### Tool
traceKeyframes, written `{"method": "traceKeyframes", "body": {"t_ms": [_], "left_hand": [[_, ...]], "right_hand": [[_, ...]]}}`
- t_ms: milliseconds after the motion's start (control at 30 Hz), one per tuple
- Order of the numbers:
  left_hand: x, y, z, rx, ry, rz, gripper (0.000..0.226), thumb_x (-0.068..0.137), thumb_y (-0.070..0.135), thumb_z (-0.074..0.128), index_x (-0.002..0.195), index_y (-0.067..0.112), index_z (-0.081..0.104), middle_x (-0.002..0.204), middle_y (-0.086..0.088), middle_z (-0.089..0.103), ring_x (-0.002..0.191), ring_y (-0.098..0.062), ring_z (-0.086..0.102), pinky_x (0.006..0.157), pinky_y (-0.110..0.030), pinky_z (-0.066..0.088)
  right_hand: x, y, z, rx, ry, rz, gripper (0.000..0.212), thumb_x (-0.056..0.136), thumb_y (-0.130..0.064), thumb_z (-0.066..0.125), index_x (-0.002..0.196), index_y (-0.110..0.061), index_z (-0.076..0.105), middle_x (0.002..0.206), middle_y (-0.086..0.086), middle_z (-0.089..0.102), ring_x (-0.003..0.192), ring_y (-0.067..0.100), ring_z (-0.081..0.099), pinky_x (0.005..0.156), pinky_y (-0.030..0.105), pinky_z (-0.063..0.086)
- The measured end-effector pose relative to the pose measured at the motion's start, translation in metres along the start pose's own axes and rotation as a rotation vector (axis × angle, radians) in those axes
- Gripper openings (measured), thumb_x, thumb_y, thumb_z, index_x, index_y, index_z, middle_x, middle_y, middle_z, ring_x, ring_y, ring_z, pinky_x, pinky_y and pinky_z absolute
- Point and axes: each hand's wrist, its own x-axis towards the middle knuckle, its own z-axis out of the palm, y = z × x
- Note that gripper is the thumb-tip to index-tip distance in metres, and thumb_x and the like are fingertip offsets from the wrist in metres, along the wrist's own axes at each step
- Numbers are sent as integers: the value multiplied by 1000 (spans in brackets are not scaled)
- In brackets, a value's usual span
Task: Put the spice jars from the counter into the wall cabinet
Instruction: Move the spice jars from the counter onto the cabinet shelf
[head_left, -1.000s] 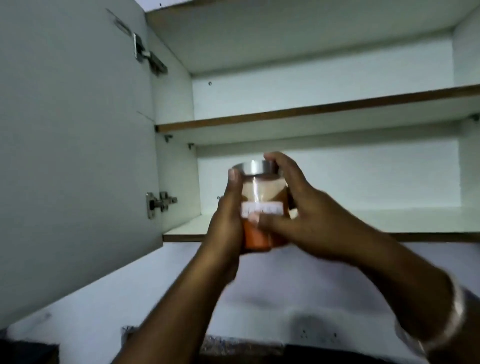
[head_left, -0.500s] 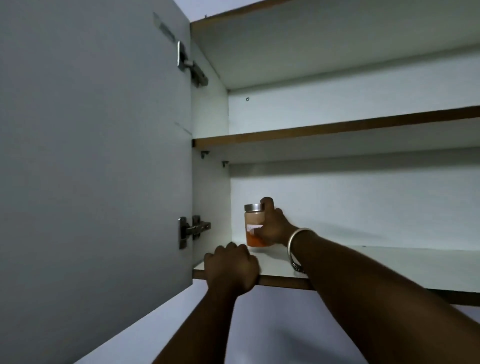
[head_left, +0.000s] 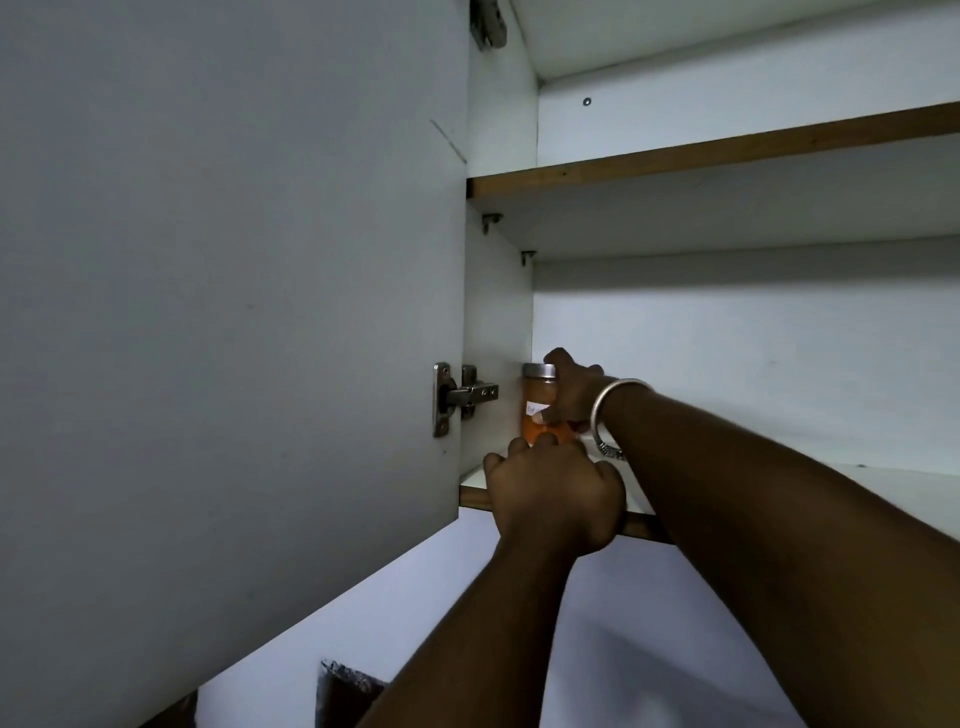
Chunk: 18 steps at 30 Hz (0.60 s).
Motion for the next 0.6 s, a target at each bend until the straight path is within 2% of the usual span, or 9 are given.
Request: {"method": "traceKeyframes", "body": {"t_ms": [133, 200, 267, 333, 400, 433, 467, 533, 600], "left_hand": [[-4, 2, 1, -67, 99, -2, 38, 94, 48, 40, 83, 21, 64, 90, -2, 69, 85, -24, 63, 81, -38, 43], [-7, 3, 1, -110, 194, 9, 33, 91, 45, 43, 71, 22, 56, 78, -4, 68, 73, -26, 63, 70, -36, 37], [-8, 4, -2, -110, 207, 6, 34, 87, 43, 42, 70, 20, 60, 77, -8, 70, 73, -31, 65, 69, -37, 36], [-12, 6, -4, -69, 159, 7, 42, 88, 45, 37, 85, 18, 70, 91, -10, 74, 85, -36, 68, 74, -39, 42], [-15, 8, -6, -53, 137, 4, 43, 93, 45, 38, 99, 20, 72, 103, -12, 75, 96, -39, 69, 83, -41, 47], [-14, 8, -9, -50, 117, 6, 42, 96, 45, 39, 105, 20, 72, 108, -13, 75, 101, -39, 69, 87, -41, 48], [-20, 11, -10, -49, 74, 3, 42, 99, 45, 39, 111, 20, 71, 113, -14, 74, 106, -39, 68, 91, -41, 47], [-28, 10, -18, -68, 12, 10, 47, 102, 46, 34, 126, 20, 65, 123, -17, 70, 114, -40, 65, 96, -42, 45], [-56, 11, -25, -191, 33, 54, 56, 101, 42, 26, 133, 13, 60, 124, -22, 69, 113, -43, 64, 94, -44, 48]], "right_hand": [[-16, -10, -3, 33, -44, 33, 121, 82, -37, 83, 161, -32, -8, 146, 18, 46, 133, 46, 47, 112, 56, 41], [-29, -14, -12, 9, -94, 55, 126, 89, -24, 78, 156, -5, -27, 160, 20, 28, 143, 47, 37, 119, 54, 29], [-46, -14, -30, 204, -190, 104, 126, 91, -14, 76, 153, -9, -33, 163, 20, 22, 137, 48, 45, 104, 53, 47], [-79, -8, -41, 416, -302, 171, 101, 93, -11, 73, 162, -20, 0, 134, 10, 46, 110, 36, 63, 82, 44, 60], [-123, -2, -38, 313, -316, 115, 37, 101, -10, 61, 131, -25, 45, 90, 8, 55, 73, 16, 56, 70, 27, 55], [-146, -3, -39, 244, -231, 32, 18, 103, -11, 55, 109, -28, 53, 76, 4, 52, 62, 11, 48, 61, 21, 48], [-169, 0, -36, 192, -148, -7, 22, 105, -12, 51, 88, -25, 55, 70, 2, 50, 58, 10, 44, 52, 18, 42], [-206, -9, -39, 308, -69, -27, 37, 108, -17, 47, 72, -22, 54, 78, 12, 62, 65, 18, 52, 55, 21, 44], [-244, -18, -38, 222, -48, -66, 31, 109, -25, 44, 88, -21, 66, 114, 24, 68, 95, 26, 62, 78, 29, 45]]}}
